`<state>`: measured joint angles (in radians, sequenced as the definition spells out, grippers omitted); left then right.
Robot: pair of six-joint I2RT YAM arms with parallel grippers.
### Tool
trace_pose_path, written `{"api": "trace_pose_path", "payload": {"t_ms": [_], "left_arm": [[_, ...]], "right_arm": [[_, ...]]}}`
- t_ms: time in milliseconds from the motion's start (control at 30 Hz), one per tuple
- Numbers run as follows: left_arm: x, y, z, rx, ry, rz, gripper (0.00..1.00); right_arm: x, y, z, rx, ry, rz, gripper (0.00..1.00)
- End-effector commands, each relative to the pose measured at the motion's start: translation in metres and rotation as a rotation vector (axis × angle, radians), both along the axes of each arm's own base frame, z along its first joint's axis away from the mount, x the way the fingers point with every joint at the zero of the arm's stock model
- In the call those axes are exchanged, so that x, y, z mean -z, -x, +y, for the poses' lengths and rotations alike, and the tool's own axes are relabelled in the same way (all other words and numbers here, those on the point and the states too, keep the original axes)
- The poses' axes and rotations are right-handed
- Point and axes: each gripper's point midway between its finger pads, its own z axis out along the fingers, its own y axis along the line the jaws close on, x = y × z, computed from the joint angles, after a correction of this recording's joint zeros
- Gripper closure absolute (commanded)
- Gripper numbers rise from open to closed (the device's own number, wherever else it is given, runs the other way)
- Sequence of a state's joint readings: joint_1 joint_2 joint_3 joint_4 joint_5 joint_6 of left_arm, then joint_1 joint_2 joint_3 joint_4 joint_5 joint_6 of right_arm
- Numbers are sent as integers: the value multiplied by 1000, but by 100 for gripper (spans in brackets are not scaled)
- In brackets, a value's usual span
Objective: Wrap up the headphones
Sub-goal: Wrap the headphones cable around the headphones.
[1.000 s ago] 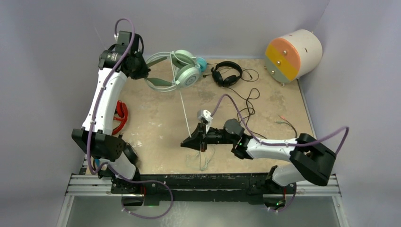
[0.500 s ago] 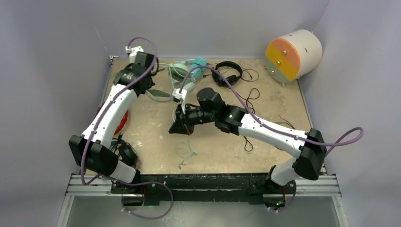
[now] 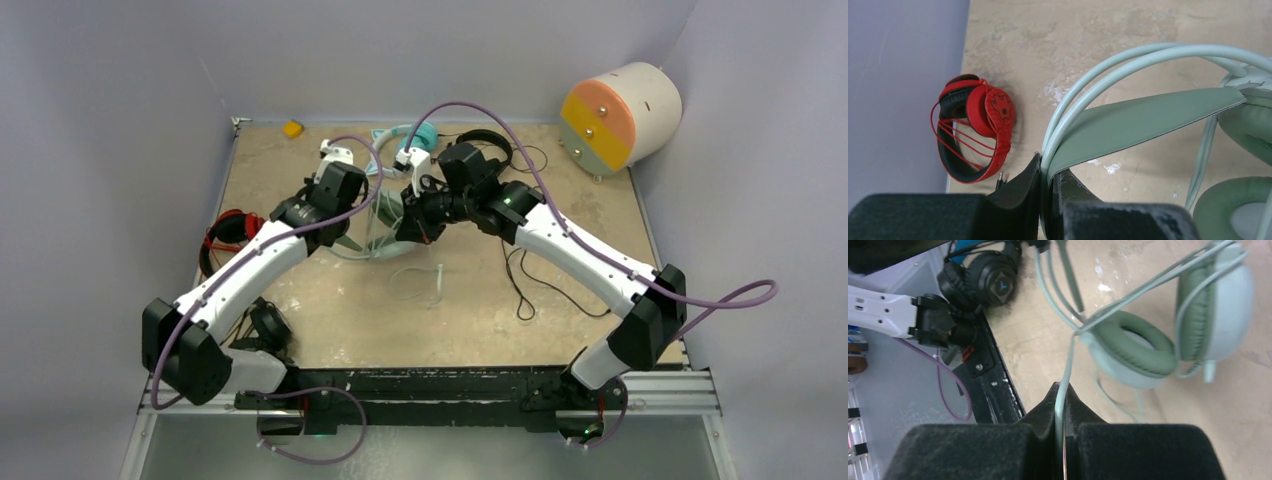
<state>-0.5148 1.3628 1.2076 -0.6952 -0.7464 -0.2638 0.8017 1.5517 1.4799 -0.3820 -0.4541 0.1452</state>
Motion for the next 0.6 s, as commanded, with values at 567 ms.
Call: {"api": "trace_pose_path", "payload": {"t_ms": [567], "left_arm": [[-11,38,-53,336,-172,27,100]], "right_arm": [[-9,-102,-73,417,349,-261,88]]}}
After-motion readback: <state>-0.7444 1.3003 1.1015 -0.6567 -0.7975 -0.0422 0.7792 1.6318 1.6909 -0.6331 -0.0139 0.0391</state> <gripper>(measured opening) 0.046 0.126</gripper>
